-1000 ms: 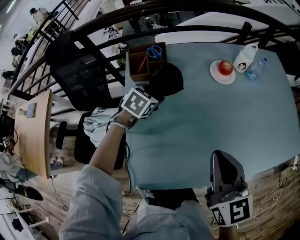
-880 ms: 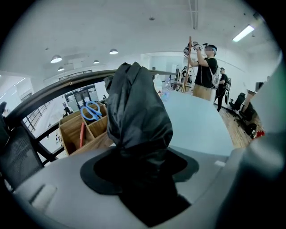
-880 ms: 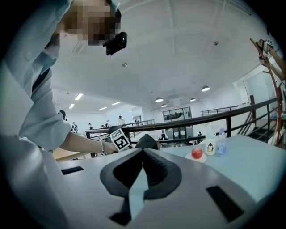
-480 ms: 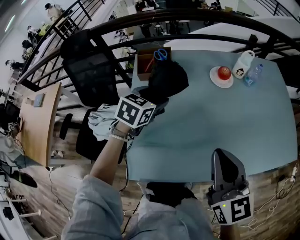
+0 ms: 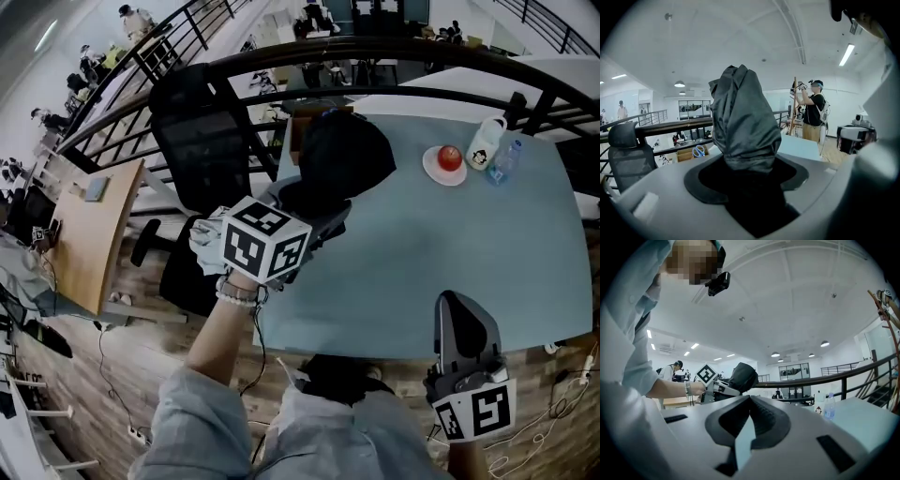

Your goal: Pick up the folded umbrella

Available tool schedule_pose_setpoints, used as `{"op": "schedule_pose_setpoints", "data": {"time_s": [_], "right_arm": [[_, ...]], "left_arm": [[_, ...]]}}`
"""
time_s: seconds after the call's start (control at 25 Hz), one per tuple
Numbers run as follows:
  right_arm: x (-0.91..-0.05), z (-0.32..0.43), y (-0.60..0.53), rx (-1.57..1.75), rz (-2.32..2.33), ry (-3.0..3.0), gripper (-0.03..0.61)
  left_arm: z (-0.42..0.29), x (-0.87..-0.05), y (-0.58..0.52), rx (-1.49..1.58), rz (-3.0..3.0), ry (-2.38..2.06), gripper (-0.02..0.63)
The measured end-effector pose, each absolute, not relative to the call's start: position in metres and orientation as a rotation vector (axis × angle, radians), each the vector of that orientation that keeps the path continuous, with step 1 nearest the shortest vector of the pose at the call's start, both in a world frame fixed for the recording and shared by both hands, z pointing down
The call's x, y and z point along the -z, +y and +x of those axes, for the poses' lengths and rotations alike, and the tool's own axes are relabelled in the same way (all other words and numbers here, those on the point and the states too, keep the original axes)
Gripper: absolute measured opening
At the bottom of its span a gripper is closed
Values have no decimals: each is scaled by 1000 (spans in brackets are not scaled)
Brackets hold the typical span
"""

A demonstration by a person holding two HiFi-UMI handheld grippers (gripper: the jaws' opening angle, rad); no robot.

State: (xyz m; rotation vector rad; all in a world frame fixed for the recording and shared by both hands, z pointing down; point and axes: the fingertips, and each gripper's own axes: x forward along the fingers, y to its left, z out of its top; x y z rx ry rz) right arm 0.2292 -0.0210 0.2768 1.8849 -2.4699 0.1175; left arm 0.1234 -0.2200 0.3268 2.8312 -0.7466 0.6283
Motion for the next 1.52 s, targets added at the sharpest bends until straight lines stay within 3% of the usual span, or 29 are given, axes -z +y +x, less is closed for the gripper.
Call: {"op": "schedule_pose_setpoints", "data": {"time_s": [0.72, 1.52], "right_arm": [[-258, 262, 31, 8, 1879, -2512, -2], [-227, 195, 13, 80, 1830, -2600, -1]], "left_arm": [[107, -245, -105, -279, 2830, -943, 281], [44, -222, -64, -42, 2817, -992, 281]]}}
